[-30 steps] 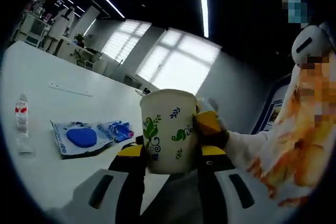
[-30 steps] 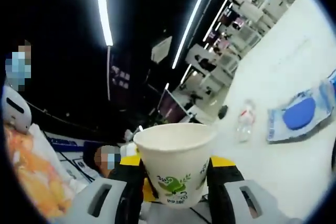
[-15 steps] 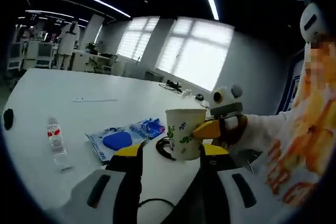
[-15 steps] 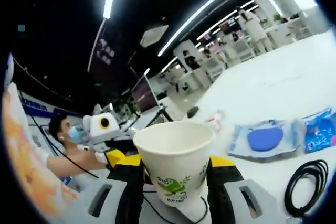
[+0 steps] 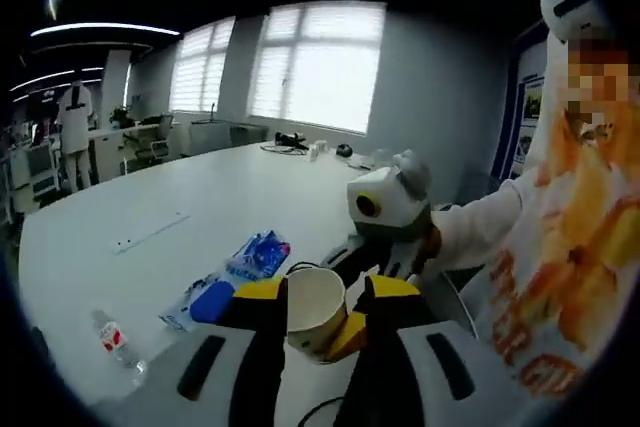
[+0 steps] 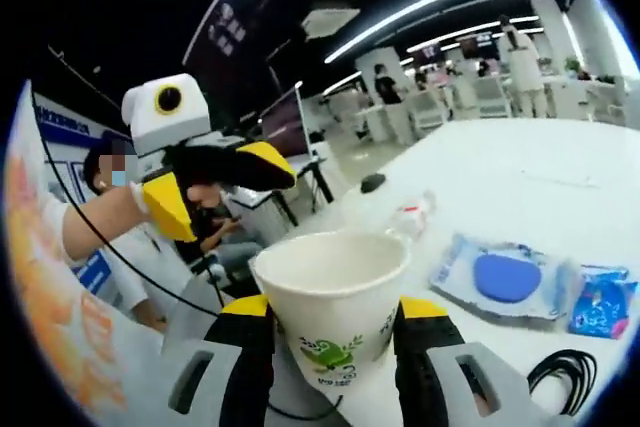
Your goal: Arrange the tabletop items into an orderly group along one side of the table until the central work area is clear of visible clutter.
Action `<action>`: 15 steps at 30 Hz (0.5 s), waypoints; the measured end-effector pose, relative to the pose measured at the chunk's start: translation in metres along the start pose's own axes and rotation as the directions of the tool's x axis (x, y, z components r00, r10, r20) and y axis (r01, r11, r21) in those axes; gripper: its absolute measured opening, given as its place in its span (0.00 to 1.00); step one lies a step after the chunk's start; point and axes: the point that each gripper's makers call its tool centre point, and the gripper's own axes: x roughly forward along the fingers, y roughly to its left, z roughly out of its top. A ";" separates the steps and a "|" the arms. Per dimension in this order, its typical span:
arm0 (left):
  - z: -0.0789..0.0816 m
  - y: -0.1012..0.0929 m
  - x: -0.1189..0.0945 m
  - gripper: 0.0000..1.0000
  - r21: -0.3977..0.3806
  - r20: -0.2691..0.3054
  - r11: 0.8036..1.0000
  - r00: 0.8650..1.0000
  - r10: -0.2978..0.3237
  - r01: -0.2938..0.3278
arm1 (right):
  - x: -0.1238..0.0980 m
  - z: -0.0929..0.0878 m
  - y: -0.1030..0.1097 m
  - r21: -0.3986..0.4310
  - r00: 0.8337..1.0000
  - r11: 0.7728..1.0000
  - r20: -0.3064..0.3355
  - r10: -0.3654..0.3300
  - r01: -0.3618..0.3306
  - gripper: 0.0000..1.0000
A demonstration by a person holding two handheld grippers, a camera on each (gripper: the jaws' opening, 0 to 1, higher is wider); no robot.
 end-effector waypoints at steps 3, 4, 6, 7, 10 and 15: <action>-0.001 -0.005 0.008 0.24 -0.017 -0.061 1.000 0.998 -0.019 0.018 | -0.002 0.001 -0.003 -0.044 1.000 0.999 -0.005 -0.022 0.021 0.45; -0.002 -0.006 0.010 0.20 -0.009 -0.075 1.000 0.997 -0.019 0.019 | -0.003 0.001 -0.003 -0.050 1.000 0.998 -0.003 -0.028 0.028 0.45; -0.008 -0.005 0.013 0.12 0.029 -0.120 0.999 0.993 -0.011 0.015 | -0.004 0.003 -0.005 -0.065 0.999 0.997 0.003 -0.044 0.044 0.45; -0.010 -0.005 0.015 0.10 0.041 -0.137 0.999 0.991 -0.009 0.015 | -0.004 0.004 -0.006 -0.072 0.999 0.996 0.005 -0.054 0.054 0.45; -0.017 -0.008 0.021 0.10 0.062 -0.175 0.998 0.984 -0.015 0.027 | -0.003 0.004 -0.008 -0.098 0.997 0.992 0.003 -0.075 0.075 0.46; -0.028 -0.007 0.026 0.00 0.086 -0.239 0.996 0.971 -0.002 0.024 | -0.003 0.000 -0.007 -0.185 0.995 0.978 -0.025 -0.099 0.093 0.46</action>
